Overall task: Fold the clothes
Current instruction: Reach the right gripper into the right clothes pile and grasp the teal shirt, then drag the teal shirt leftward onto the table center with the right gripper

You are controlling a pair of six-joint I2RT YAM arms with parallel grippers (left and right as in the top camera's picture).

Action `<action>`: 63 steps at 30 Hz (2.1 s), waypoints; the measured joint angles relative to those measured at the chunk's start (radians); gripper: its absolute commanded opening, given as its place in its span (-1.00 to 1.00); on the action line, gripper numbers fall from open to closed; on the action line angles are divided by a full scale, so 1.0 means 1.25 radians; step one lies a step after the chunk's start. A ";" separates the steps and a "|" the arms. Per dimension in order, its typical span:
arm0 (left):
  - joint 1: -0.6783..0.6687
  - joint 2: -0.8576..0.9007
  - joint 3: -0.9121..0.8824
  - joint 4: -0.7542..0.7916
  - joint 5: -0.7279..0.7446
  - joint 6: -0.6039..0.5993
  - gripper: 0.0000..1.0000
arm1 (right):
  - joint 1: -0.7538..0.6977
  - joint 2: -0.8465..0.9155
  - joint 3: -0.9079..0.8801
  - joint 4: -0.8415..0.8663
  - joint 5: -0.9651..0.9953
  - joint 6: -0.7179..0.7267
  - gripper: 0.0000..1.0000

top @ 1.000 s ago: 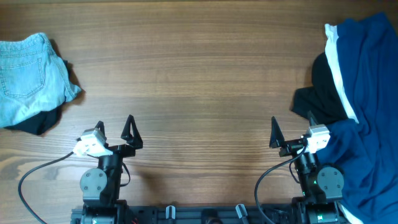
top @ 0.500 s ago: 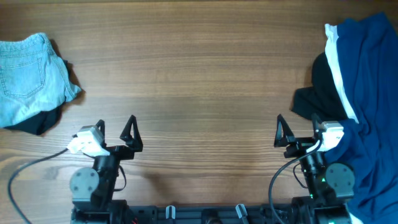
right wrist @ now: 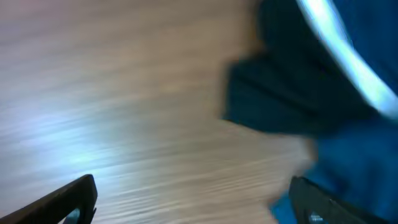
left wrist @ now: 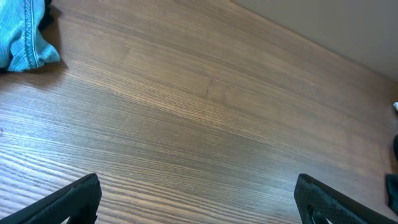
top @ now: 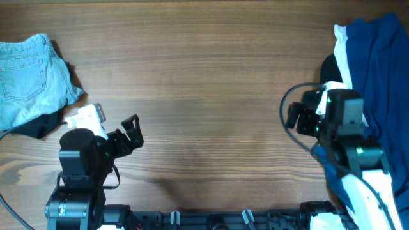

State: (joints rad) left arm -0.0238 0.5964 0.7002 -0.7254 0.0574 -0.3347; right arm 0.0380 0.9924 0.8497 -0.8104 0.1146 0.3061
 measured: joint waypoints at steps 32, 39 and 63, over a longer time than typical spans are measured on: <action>0.000 0.001 0.001 0.002 0.000 0.000 1.00 | -0.389 0.396 -0.035 0.218 0.146 0.197 -0.92; 0.000 0.001 0.001 0.000 0.000 0.000 1.00 | -0.392 0.310 0.078 0.109 0.017 0.063 -0.92; 0.000 0.005 0.002 0.032 0.000 0.000 0.99 | 0.190 0.312 0.227 0.211 -0.051 0.034 1.00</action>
State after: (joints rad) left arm -0.0238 0.6029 0.7029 -0.6853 0.0578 -0.3351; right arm 0.2749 1.3819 1.1332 -0.5468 0.0513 0.3485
